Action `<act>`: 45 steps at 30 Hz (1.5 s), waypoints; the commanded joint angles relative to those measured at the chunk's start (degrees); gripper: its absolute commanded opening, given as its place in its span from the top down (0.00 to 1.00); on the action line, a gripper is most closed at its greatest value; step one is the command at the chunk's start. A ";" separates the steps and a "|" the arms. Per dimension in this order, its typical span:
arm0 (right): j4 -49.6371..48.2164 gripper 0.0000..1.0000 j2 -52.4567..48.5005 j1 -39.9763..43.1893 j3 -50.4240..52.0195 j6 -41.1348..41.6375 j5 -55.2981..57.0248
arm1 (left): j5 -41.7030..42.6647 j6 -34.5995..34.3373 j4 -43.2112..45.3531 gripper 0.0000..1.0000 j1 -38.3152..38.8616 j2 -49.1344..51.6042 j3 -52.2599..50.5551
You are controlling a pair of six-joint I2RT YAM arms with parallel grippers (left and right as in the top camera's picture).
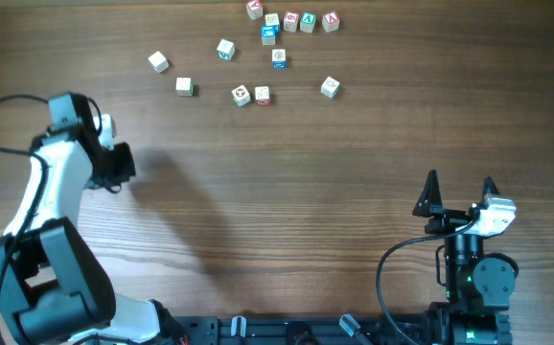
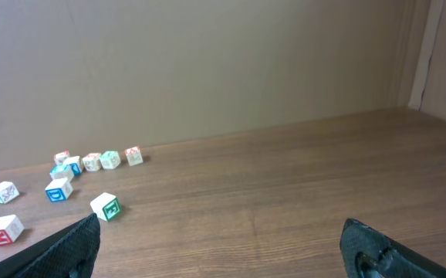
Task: Form a horizontal line
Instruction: 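Carry the red-lettered block left and set it on the table, then reach the left gripper to a white animal-picture block and grasp it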
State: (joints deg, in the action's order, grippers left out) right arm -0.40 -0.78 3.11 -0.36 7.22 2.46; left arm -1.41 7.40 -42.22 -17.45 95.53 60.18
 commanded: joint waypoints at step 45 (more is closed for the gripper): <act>-0.24 0.00 0.50 0.28 0.07 -1.09 0.55 | 14.45 5.66 31.50 0.00 0.79 1.44 15.85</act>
State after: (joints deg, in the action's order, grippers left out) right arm -0.40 -0.78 3.11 -0.36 7.22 2.46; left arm 7.44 16.93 -11.40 -20.38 95.39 73.30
